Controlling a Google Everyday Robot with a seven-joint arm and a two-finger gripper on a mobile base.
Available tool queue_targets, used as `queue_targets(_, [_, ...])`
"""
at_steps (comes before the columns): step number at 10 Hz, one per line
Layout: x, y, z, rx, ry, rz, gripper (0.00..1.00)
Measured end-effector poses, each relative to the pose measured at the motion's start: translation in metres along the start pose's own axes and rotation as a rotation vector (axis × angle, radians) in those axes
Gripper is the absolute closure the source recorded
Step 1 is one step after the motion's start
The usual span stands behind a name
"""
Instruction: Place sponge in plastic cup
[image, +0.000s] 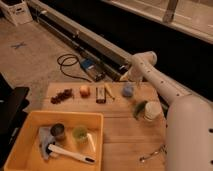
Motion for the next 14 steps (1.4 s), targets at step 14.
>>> queue_targets(14, [0.002, 0.003, 0.019, 0.050, -0.007, 0.021, 0.20])
